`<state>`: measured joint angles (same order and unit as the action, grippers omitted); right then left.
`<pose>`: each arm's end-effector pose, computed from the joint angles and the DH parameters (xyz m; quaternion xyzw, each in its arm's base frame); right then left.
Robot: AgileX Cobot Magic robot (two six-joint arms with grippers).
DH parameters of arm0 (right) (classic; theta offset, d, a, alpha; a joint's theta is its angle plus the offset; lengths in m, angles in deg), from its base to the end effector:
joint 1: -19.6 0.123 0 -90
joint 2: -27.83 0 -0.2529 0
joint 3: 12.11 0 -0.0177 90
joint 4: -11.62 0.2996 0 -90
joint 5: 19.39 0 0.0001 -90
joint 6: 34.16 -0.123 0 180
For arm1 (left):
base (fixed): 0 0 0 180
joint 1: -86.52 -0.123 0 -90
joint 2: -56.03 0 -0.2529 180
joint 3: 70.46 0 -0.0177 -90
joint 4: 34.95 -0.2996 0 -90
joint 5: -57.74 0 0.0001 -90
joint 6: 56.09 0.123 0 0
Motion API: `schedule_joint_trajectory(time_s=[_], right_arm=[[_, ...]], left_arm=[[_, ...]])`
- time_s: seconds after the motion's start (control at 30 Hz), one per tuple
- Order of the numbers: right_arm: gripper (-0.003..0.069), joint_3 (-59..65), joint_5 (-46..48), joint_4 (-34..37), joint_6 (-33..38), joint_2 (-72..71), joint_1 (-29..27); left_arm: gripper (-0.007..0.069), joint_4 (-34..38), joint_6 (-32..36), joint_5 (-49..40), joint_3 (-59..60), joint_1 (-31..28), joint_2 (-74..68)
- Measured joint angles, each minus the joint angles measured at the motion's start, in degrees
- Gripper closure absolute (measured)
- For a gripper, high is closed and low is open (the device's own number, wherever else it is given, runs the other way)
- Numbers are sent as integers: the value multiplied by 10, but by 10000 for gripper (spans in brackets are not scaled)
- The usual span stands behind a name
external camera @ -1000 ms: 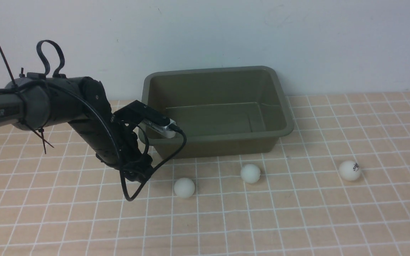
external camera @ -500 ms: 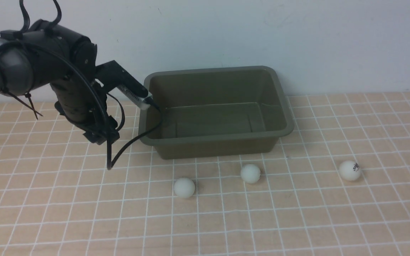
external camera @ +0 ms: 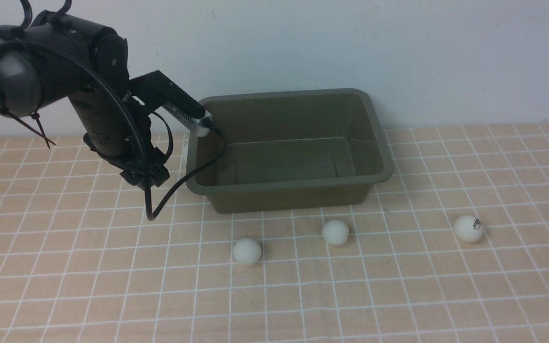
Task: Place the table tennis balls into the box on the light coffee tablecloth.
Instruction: 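Reach for and grasp a ping pong ball on the table beside the basket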
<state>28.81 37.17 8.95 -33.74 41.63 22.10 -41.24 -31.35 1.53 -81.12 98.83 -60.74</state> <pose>0.1034 -0.0003 0.3262 -0.0207 0.8250 -0.0131 0.5646 0.4363 -0.0837 0.1660 0.3354 0.9282 0.0661 0.1472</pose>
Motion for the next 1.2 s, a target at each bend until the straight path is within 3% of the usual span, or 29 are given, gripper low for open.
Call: schedule_joint_trajectory(time_s=[0.2,0.43,0.6,0.97,1.2], right_arm=[[626,0,0,-2,4,0,0],[626,0,0,-5,4,0,0],[626,0,0,-5,4,0,0],[626,0,0,-6,4,0,0],[626,0,0,-6,4,0,0]], left_arm=[[232,113,94,-16,0,-40,16],[232,326,269,-19,0,-157,30],[232,434,418,-14,0,-157,1],[232,402,521,14,0,-146,-85],[232,412,644,68,0,-147,-100]])
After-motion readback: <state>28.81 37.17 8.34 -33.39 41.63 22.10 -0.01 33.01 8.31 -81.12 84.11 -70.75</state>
